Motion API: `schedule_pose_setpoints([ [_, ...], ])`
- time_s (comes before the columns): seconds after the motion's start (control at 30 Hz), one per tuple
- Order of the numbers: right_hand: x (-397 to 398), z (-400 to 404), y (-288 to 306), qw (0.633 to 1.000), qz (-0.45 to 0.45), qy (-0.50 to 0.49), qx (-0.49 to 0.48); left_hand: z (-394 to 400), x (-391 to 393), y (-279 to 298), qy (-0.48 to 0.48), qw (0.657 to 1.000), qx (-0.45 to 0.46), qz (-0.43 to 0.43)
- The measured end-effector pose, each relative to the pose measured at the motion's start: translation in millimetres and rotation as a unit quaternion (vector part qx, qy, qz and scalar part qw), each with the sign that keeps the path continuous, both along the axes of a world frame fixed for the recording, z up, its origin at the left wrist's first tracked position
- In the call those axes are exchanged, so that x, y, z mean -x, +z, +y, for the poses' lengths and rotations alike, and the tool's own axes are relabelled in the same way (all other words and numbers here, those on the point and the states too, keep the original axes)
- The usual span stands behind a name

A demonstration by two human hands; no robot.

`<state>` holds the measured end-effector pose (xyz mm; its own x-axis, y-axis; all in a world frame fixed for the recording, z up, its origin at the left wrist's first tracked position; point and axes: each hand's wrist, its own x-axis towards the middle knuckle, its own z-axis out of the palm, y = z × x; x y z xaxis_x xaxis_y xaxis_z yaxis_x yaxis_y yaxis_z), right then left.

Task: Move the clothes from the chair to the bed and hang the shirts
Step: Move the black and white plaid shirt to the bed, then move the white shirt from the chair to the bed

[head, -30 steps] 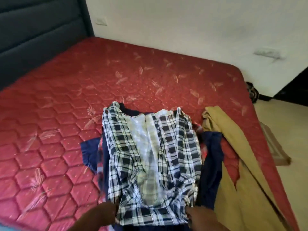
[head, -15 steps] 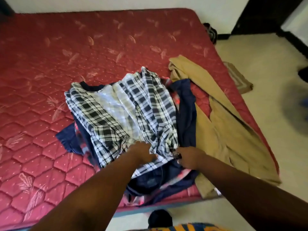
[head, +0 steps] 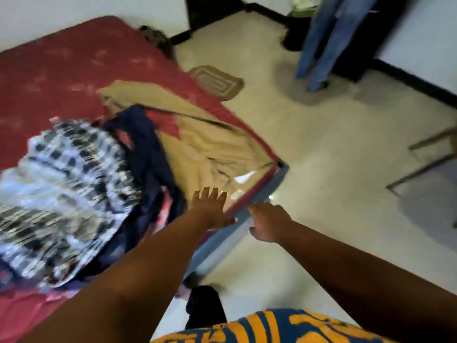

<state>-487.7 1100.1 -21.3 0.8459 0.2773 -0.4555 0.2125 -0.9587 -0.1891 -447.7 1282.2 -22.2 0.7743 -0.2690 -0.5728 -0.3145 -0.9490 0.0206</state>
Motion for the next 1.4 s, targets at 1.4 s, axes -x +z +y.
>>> schedule_pose_setpoints([
  [1.4,-40.4,-856.6,78.7,0.857,-0.025,-0.514,0.037,-938.4,-187.0,78.8,-0.473,0.880,0.042,-0.030],
])
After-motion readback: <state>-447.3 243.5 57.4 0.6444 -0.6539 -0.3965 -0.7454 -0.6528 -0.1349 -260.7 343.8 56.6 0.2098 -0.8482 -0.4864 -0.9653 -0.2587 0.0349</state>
